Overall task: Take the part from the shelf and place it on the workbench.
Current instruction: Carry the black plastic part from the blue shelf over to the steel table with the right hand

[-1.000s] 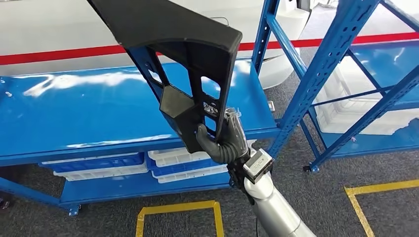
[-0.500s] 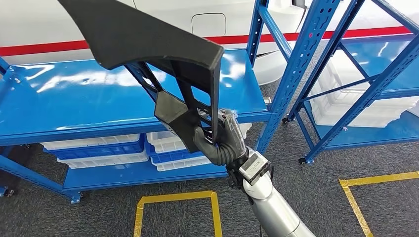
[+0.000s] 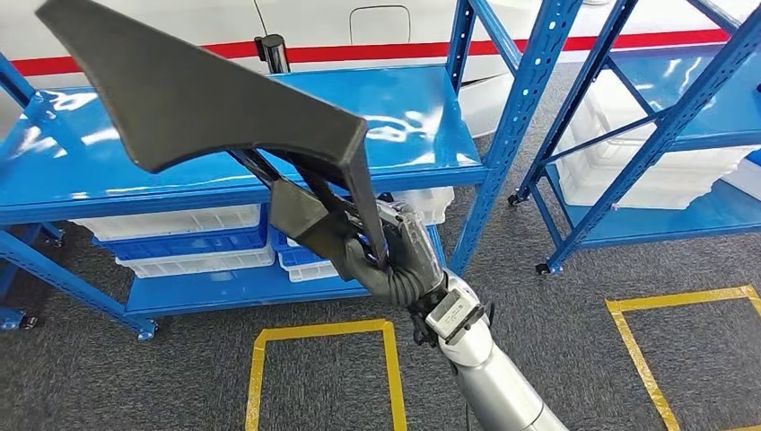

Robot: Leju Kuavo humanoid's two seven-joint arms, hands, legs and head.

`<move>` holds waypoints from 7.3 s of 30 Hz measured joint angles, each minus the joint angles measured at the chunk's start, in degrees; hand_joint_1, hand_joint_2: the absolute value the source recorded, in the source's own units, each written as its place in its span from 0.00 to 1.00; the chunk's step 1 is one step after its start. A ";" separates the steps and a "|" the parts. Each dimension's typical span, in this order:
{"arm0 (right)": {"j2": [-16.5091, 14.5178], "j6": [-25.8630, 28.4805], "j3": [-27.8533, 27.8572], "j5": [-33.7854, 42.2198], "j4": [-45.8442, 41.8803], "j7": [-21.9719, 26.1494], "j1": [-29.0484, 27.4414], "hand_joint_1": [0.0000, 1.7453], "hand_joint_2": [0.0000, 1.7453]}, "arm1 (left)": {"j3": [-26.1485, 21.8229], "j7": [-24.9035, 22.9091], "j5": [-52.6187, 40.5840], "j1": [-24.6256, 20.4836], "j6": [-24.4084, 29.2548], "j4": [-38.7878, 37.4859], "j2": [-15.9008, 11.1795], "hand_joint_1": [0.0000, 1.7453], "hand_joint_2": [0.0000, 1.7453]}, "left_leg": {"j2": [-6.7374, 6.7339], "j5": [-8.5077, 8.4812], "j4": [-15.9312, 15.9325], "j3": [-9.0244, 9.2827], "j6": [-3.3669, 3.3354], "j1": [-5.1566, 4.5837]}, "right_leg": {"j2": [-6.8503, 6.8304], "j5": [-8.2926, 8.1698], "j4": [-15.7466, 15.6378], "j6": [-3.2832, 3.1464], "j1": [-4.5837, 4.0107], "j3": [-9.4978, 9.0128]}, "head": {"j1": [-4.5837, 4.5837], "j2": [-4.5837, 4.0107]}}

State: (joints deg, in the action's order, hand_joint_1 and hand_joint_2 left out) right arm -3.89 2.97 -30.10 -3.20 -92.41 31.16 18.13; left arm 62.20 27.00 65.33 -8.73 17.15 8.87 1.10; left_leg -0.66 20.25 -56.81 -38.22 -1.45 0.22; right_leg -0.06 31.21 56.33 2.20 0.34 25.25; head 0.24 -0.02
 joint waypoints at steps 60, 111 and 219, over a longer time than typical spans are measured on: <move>0.57 -0.88 3.81 -5.40 -5.12 3.27 -9.65 1.00 1.00 | 2.14 2.05 -1.57 -0.69 -1.58 -0.28 -0.02 0.00 1.00 | 4.49 3.85 -0.52 3.43 -0.24 0.51 | 2.48 -2.26 1.89 0.60 0.65 5.17 | 0.26 0.00; 1.86 -2.47 3.20 -2.65 -1.45 5.30 -7.94 1.00 1.00 | 0.01 -9.71 4.60 1.98 -16.44 -0.44 -1.75 0.00 1.00 | -0.39 4.71 -0.83 3.59 -0.47 0.04 | -3.87 -1.81 2.62 -0.90 -0.26 6.15 | -0.10 0.00; -0.04 -4.10 4.23 -3.61 -1.27 3.58 -10.82 1.00 1.00 | 6.84 -6.43 0.83 2.57 -6.26 -0.79 -1.41 0.00 1.00 | 4.33 6.87 -4.86 1.50 1.22 0.29 | 0.79 -3.45 2.64 -1.85 0.93 7.38 | -0.36 0.00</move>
State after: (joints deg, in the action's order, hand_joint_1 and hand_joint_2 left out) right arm -3.93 -1.13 -25.87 -6.81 -93.68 34.74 7.30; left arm 69.04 20.57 66.16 -6.16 10.90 8.09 -0.31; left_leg 3.67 27.11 -61.67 -36.73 -0.23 0.51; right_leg 0.73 27.77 58.97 0.35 1.27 32.63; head -0.12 -0.02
